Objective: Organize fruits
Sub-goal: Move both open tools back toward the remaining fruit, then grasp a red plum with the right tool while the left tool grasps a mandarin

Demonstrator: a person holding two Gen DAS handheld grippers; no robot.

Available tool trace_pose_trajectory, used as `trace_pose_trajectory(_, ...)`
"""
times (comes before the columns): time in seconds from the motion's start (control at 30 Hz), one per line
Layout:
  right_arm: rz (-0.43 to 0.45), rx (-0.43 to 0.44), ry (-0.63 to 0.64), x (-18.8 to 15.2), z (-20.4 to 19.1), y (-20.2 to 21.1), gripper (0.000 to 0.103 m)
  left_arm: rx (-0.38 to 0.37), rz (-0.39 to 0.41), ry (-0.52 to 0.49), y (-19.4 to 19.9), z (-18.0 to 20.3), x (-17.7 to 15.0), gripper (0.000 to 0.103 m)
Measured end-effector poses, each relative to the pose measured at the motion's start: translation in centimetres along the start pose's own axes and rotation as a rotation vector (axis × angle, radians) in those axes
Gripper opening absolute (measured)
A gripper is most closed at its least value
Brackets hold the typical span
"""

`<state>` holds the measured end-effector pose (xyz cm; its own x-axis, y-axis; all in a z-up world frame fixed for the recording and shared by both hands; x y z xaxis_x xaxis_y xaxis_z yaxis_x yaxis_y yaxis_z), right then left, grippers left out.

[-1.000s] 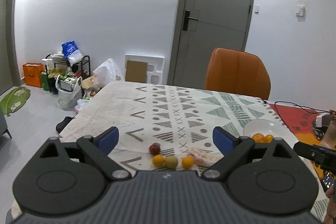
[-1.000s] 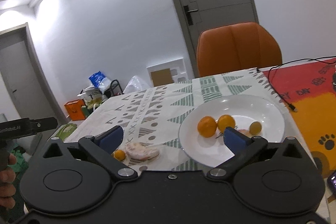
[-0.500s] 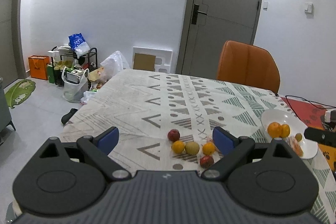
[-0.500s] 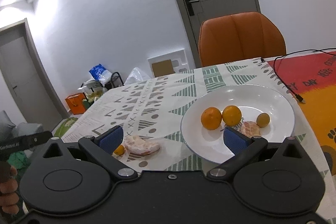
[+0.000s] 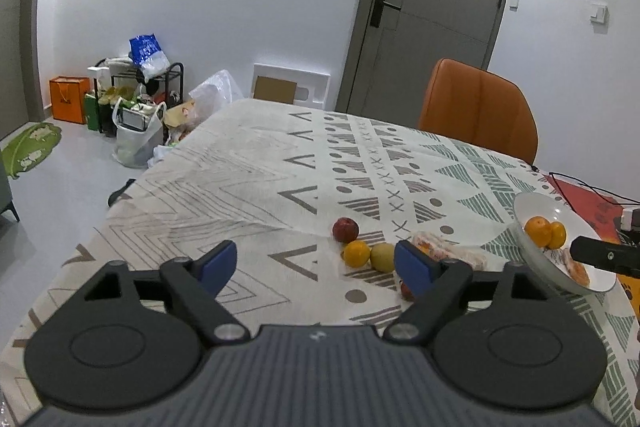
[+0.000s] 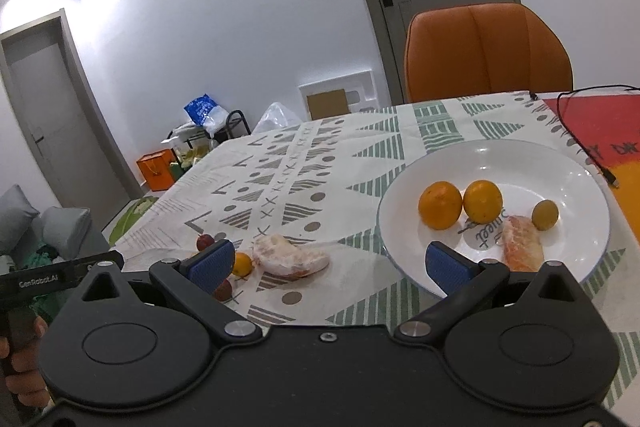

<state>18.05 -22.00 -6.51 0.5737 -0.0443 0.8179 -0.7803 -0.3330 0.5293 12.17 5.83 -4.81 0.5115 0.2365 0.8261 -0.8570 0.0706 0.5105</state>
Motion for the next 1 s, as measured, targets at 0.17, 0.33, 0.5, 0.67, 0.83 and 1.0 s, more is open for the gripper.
trace_pose_trajectory(0.17,-0.012,0.018,0.007,-0.3,-0.6,-0.8,0.103,-0.001,-0.033,0.012,-1.2,-0.6,-0.4,0.074)
trace_pose_trajectory(0.33,-0.032,0.070,0.055,-0.9,-2.5,-1.8,0.102,-0.018,-0.060,0.038,-2.5,-1.0,-0.7,0.065)
trace_pose_trajectory(0.5,-0.077,0.114,0.073,-1.4,-4.0,-3.1,0.097,-0.028,-0.086,0.064,-3.7,-1.5,-1.1,0.061)
trace_pose_trajectory(0.67,-0.110,0.130,0.093,-2.1,-5.2,-4.2,0.091,-0.036,-0.101,0.062,-4.4,-1.7,-1.3,0.060)
trace_pose_trajectory(0.83,-0.145,0.157,0.095,-2.8,-6.2,-5.2,0.079,-0.060,-0.125,0.046,-5.2,-1.6,-1.6,0.054)
trace_pose_trajectory(1.0,-0.170,0.201,0.105,-3.3,-7.9,-6.2,0.073,-0.093,-0.153,0.038,-6.2,-1.5,-1.8,0.048)
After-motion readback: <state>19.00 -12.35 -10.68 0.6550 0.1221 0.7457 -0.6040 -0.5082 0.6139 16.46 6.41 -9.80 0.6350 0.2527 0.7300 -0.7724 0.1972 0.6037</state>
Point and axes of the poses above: each gripper's, at about its wrist camera, not at the fingertips, and y roughly against the way its jaws point, z to its right, x to its top, the point moved 8 cm from there along -y, roughly the way its jaws point, and after that the axes turned 8 degrees about -x, right-handed, at the moved point
